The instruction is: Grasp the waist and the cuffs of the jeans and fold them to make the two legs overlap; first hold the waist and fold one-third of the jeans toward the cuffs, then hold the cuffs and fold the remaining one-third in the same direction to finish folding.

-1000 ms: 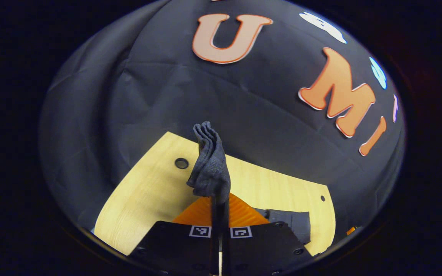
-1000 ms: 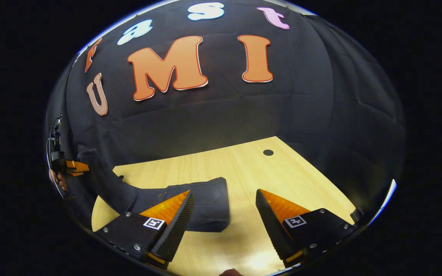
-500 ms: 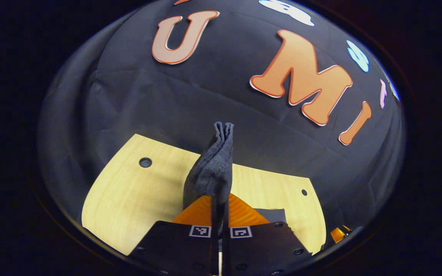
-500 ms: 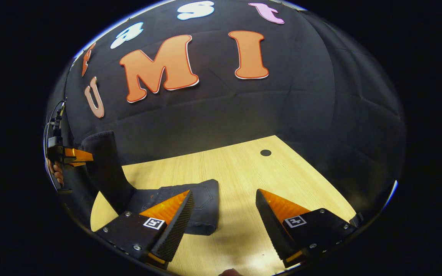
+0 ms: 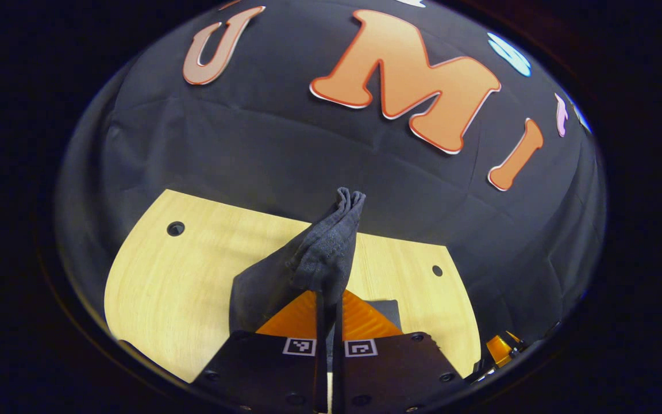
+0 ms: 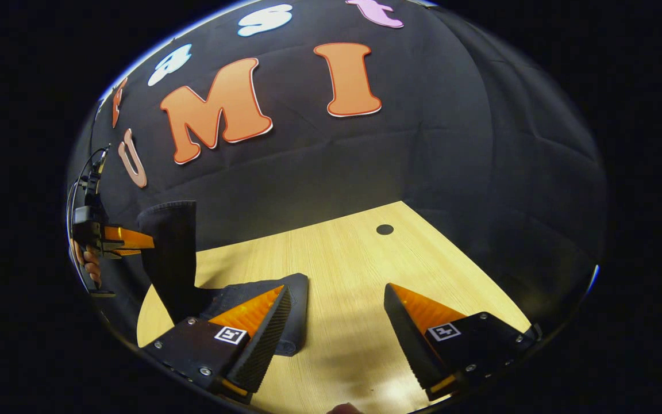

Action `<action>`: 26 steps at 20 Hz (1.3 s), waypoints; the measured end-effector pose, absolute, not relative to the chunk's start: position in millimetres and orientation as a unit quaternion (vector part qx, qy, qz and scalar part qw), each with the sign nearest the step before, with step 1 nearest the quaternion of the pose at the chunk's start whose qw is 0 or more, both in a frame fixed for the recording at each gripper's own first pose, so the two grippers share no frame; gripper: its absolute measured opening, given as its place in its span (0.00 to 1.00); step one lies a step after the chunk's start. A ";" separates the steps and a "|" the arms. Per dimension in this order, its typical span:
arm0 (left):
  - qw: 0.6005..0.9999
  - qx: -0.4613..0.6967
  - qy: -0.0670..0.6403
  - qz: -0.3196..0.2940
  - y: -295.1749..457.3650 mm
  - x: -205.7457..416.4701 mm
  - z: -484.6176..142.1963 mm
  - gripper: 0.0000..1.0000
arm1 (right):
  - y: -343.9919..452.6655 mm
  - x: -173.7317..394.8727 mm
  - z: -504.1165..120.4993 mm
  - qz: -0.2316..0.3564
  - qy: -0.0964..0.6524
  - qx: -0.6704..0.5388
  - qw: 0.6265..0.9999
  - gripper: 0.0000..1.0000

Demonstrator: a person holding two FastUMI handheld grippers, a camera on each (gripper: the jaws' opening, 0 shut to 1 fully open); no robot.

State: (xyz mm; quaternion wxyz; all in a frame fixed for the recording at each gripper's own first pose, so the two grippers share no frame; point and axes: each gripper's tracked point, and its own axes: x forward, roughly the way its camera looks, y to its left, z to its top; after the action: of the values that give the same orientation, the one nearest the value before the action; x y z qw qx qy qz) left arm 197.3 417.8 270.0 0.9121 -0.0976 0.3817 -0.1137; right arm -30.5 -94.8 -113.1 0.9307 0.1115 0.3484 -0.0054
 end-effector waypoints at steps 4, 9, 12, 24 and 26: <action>0.902 -0.084 0.403 -0.130 377.3 187.8 255.0 0.04 | -107.6 -28.1 -114.9 -0.004 0.347 0.112 0.931 0.99; 0.880 -0.061 0.443 -0.161 332.0 167.4 223.3 0.04 | -118.9 -27.6 -118.5 -0.003 0.352 0.111 0.930 0.99; 0.863 -0.035 0.471 -0.180 312.0 150.3 198.6 0.04 | -121.3 -26.9 -118.4 -0.002 0.351 0.110 0.930 0.99; 0.815 -0.074 0.496 -0.290 253.8 91.9 219.0 0.77 | -109.3 -15.2 -109.2 0.024 0.337 0.102 0.936 0.99; 0.838 -0.064 0.454 -0.295 261.9 102.7 234.6 0.99 | -102.4 -10.2 -100.6 0.030 0.326 0.097 0.940 0.99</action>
State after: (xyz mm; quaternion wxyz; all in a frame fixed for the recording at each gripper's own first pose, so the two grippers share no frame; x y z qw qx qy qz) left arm 102.7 261.9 234.6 0.8382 -0.0638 0.4542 -0.2951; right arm -10.2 -102.4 -100.6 0.9400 0.0972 0.3258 0.0302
